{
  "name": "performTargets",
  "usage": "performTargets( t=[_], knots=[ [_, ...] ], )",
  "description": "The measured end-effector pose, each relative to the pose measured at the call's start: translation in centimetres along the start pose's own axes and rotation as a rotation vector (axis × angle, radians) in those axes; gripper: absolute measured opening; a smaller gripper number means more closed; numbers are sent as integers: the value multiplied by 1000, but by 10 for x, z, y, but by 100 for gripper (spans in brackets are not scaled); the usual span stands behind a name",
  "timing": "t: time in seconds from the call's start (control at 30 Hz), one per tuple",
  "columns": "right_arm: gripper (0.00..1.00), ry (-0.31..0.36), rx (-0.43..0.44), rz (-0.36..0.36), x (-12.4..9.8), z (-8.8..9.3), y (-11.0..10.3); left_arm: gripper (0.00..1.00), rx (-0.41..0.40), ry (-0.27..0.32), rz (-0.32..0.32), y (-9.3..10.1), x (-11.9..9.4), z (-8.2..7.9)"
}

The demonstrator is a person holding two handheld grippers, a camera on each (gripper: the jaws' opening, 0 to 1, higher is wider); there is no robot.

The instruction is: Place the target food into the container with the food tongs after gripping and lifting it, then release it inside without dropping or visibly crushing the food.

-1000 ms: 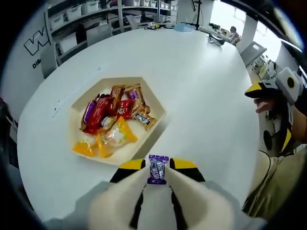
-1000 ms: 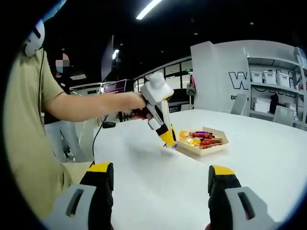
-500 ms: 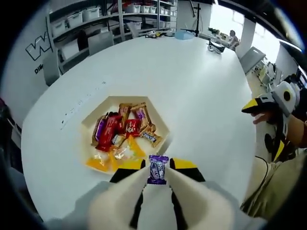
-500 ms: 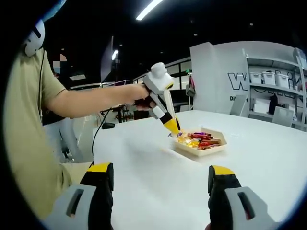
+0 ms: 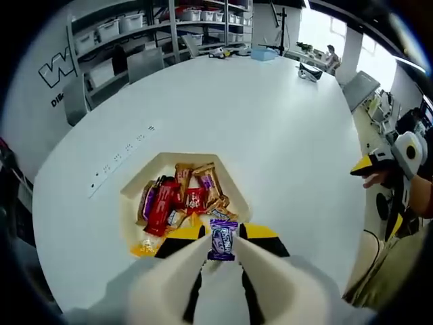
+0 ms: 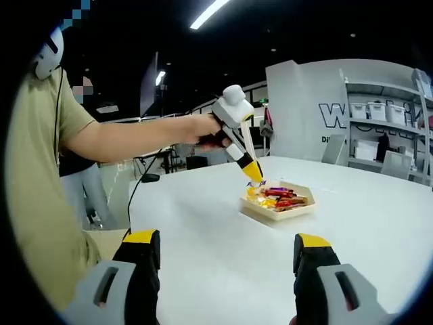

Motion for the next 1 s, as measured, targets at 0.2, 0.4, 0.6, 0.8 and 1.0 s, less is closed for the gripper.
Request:
performTargets(
  t=[0.2, 0.4, 0.6, 0.8, 1.0],
  knots=[
    [80, -3, 2, -3, 1, 1, -1, 19, -2, 2, -3, -3, 3, -8],
    [80, -4, 3, -1, 0, 2, 0, 19, -3, -6, -9, -7, 7, -12],
    [80, -5, 6, 1, 0, 3, 1, 19, -2, -15, -13, -9, 11, -16],
    [80, -7, 9, 3, -1, 5, 2, 20, -3, -18, -12, -8, 16, -18],
    [80, -8, 11, 6, -2, 5, 3, 22, -6, -23, -18, -11, 20, -17]
  ],
)
Point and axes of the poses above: the point that each gripper's makers call its tool centre point, and the gripper's own axes: x roughly forward along the fingers, y roughly to its right, z roughly out of its underside, the point moved 2 cm from there along -x, roughly backward along the fingers, and after that the axes turned 2 degrees about -x, right-handed, at the moved point
